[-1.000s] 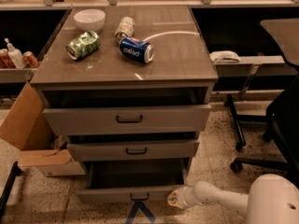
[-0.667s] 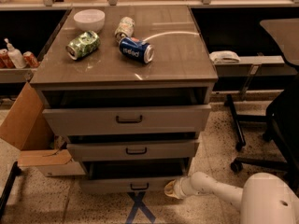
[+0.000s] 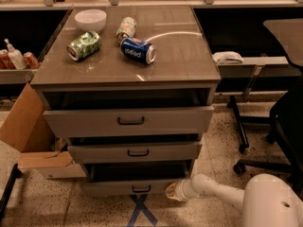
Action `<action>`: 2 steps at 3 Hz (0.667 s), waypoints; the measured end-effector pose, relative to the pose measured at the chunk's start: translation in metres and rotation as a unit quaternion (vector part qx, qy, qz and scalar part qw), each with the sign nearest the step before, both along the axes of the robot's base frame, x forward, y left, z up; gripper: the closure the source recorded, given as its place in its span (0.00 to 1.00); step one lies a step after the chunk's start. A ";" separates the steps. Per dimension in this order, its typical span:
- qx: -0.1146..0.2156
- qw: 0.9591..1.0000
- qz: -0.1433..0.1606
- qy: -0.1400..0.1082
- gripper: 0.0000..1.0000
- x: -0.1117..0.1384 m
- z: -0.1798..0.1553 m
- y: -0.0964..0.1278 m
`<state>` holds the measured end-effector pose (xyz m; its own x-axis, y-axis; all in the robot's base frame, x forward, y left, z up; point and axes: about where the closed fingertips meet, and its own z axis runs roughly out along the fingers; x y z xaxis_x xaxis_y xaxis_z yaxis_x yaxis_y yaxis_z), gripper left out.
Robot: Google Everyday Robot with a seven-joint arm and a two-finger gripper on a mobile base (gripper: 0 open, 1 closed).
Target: Close bottom drawer
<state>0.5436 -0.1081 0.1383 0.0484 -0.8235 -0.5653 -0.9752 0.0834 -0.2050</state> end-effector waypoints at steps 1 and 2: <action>0.003 1.000 -0.004 -0.010 1.00 0.021 -0.002 0.002; 0.003 1.000 -0.004 -0.010 1.00 0.021 -0.002 0.002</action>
Offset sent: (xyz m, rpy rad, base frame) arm 0.1042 0.0105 -0.0056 0.0099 -0.0781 -0.0231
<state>0.5646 -0.1059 0.1366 0.0537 -0.8207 -0.5688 -0.9704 0.0916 -0.2237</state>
